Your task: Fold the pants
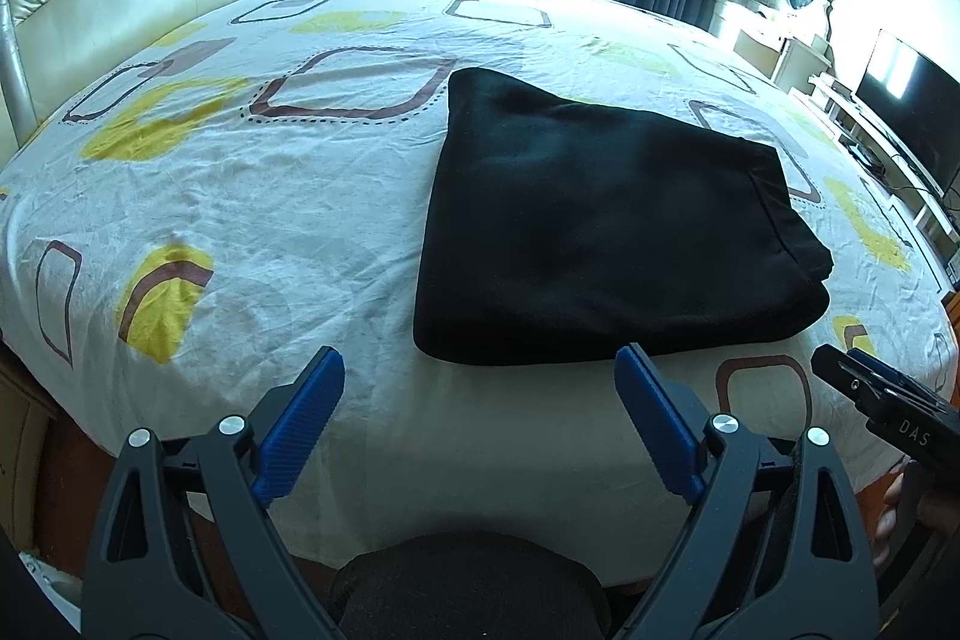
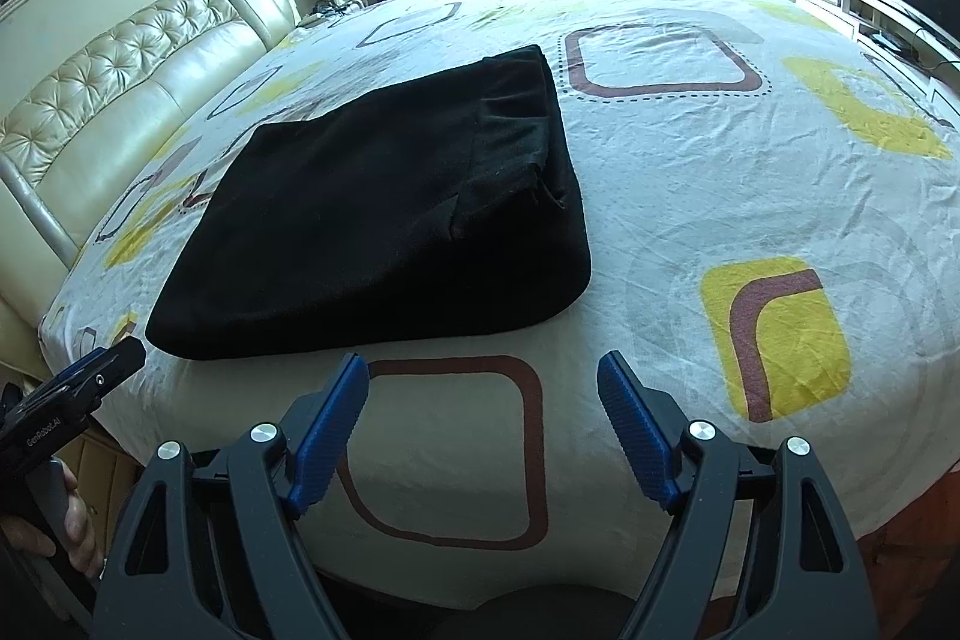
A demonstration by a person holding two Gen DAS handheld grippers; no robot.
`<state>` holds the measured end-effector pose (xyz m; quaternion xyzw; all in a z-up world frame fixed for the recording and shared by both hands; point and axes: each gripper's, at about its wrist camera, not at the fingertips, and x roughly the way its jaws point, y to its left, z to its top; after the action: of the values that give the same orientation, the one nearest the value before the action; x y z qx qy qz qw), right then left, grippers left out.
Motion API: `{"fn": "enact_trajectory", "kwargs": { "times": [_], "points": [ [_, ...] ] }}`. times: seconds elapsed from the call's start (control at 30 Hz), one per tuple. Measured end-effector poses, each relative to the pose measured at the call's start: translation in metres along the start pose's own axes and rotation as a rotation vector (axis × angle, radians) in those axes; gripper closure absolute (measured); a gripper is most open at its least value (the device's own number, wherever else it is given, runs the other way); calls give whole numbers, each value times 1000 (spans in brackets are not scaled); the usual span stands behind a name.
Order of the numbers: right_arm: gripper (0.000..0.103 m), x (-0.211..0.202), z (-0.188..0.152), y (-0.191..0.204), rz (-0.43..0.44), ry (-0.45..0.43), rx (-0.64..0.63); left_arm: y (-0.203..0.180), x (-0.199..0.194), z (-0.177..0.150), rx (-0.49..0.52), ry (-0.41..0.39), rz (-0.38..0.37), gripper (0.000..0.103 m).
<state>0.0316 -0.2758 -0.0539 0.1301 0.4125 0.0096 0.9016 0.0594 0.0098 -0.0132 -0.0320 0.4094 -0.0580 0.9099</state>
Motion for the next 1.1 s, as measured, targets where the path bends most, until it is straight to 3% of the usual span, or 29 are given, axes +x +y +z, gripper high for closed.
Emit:
{"fn": "enact_trajectory", "kwargs": {
  "times": [1.1],
  "points": [
    [25, 6, -2, 0, 17, 41, 7, -8, 5, 0, 42, 38, 36, 11]
  ]
}}
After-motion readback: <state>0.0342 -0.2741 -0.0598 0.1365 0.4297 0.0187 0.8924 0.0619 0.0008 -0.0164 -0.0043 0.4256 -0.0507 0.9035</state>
